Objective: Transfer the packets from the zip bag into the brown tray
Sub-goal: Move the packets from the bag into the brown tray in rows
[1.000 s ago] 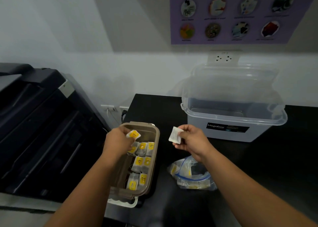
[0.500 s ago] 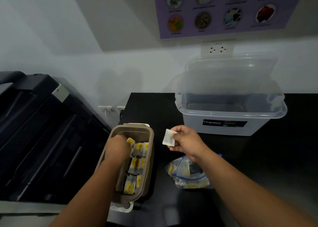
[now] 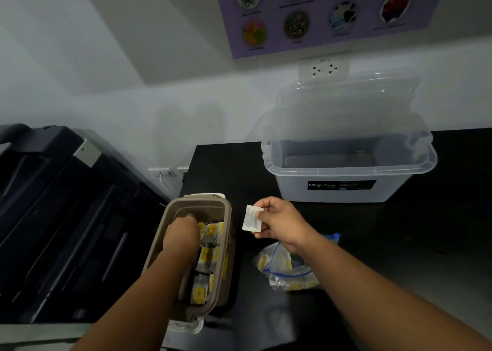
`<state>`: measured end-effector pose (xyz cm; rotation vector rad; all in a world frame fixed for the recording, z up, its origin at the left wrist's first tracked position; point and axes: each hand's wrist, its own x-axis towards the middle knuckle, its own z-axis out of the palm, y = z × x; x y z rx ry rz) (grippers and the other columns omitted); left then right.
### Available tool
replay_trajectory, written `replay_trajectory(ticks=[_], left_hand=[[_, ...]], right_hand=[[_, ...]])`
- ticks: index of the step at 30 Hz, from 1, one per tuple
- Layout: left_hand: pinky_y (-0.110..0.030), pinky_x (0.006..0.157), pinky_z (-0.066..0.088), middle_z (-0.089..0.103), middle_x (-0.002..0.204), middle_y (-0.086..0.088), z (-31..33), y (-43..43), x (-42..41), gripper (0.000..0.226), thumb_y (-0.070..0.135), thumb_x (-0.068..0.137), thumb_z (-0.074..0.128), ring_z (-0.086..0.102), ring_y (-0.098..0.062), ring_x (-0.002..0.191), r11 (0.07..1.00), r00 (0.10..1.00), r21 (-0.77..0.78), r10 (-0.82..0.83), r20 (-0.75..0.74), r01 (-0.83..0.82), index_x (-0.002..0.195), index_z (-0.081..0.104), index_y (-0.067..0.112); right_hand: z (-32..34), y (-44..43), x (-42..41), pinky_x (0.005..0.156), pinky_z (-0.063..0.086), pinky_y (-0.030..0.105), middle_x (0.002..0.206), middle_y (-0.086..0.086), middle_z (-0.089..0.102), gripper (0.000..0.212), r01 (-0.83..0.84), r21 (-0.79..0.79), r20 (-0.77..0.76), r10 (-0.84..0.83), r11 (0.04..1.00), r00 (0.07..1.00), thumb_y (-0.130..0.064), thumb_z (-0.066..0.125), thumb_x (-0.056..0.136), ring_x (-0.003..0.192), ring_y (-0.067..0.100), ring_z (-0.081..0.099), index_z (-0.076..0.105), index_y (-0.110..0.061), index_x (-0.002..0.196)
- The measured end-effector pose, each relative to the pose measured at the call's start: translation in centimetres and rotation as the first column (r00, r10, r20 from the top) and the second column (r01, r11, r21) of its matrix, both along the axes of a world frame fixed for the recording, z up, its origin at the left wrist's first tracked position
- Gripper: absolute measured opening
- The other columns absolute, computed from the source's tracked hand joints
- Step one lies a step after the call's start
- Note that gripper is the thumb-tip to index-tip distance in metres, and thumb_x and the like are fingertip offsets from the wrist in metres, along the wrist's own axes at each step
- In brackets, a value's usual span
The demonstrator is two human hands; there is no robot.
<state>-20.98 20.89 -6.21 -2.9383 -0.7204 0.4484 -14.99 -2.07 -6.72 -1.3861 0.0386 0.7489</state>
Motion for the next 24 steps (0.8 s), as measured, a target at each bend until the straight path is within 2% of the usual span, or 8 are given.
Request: replay_trajectory(ticks=[4, 10, 14, 18, 21, 24], left_hand=[[-0.032, 0.071, 0.056, 0.072, 0.092, -0.004, -0.3, -0.3, 0.0, 0.017, 0.005, 0.096, 0.051, 0.071, -0.021, 0.084, 1.000, 1.000, 0.022, 0.001, -0.017, -0.001, 0.096, 0.067, 0.013], [-0.035, 0.077, 0.061, 0.072, 0.090, -0.003, -0.5, 0.2, 0.2, 0.015, 0.005, 0.094, 0.056, 0.070, -0.020, 0.082, 0.999, 1.000, 0.034, -0.006, 0.007, 0.006, 0.091, 0.067, 0.014], [-0.035, 0.073, 0.059, 0.070, 0.085, -0.002, -0.4, 0.1, 0.1, 0.019, 0.003, 0.093, 0.053, 0.069, -0.021, 0.077, 0.999, 0.999, 0.030, -0.024, 0.041, 0.023, 0.081, 0.061, 0.016], [-0.034, 0.069, 0.061, 0.065, 0.078, 0.002, -0.9, 0.4, -0.1, 0.017, 0.005, 0.093, 0.054, 0.065, -0.016, 0.068, 0.999, 0.996, 0.035, -0.041, 0.078, 0.038, 0.085, 0.063, 0.017], [-0.035, 0.071, 0.062, 0.067, 0.078, 0.002, -1.0, 0.4, -0.2, 0.016, 0.005, 0.090, 0.059, 0.066, -0.015, 0.069, 0.997, 0.997, 0.025, -0.071, -0.024, 0.072, 0.086, 0.066, 0.019], [-0.034, 0.078, 0.060, 0.071, 0.095, -0.003, -0.9, 0.0, -0.4, 0.021, 0.003, 0.090, 0.057, 0.070, -0.021, 0.087, 0.994, 0.982, 0.016, -0.109, -0.155, 0.113, 0.099, 0.069, 0.018]], right_hand=[[-0.4, 0.0, 0.0, 0.072, 0.064, 0.037, 0.106, 0.014, 0.072, 0.012, -0.004, -0.012, -0.003, 0.004, 1.000, 1.000, -0.005, 0.059, 0.102, 0.087, 0.025, 0.074, 0.065, -0.010, 0.110], [-0.7, -0.2, -0.1, 0.071, 0.063, 0.036, 0.107, 0.014, 0.071, 0.012, -0.006, -0.019, -0.018, 0.006, 1.000, 1.000, -0.005, 0.059, 0.102, 0.091, 0.026, 0.074, 0.066, -0.012, 0.108], [-0.6, -0.2, -0.3, 0.068, 0.063, 0.033, 0.107, 0.014, 0.071, 0.011, -0.006, -0.019, -0.026, 0.005, 1.000, 1.000, -0.005, 0.059, 0.102, 0.090, 0.025, 0.074, 0.066, -0.011, 0.109], [-0.5, -0.3, -0.3, 0.070, 0.063, 0.034, 0.108, 0.014, 0.071, 0.012, 0.000, -0.018, -0.033, 0.000, 1.000, 0.999, -0.005, 0.059, 0.102, 0.092, 0.026, 0.074, 0.066, -0.011, 0.109], [-0.4, -0.3, -0.4, 0.070, 0.062, 0.034, 0.107, 0.014, 0.071, 0.011, 0.003, -0.020, -0.027, -0.003, 1.000, 1.000, -0.005, 0.060, 0.102, 0.089, 0.024, 0.074, 0.065, -0.012, 0.108], [-0.2, -0.2, -0.6, 0.069, 0.063, 0.034, 0.107, 0.014, 0.071, 0.010, 0.002, -0.026, -0.020, -0.003, 1.000, 1.000, -0.005, 0.060, 0.102, 0.088, 0.024, 0.073, 0.065, -0.011, 0.108]])
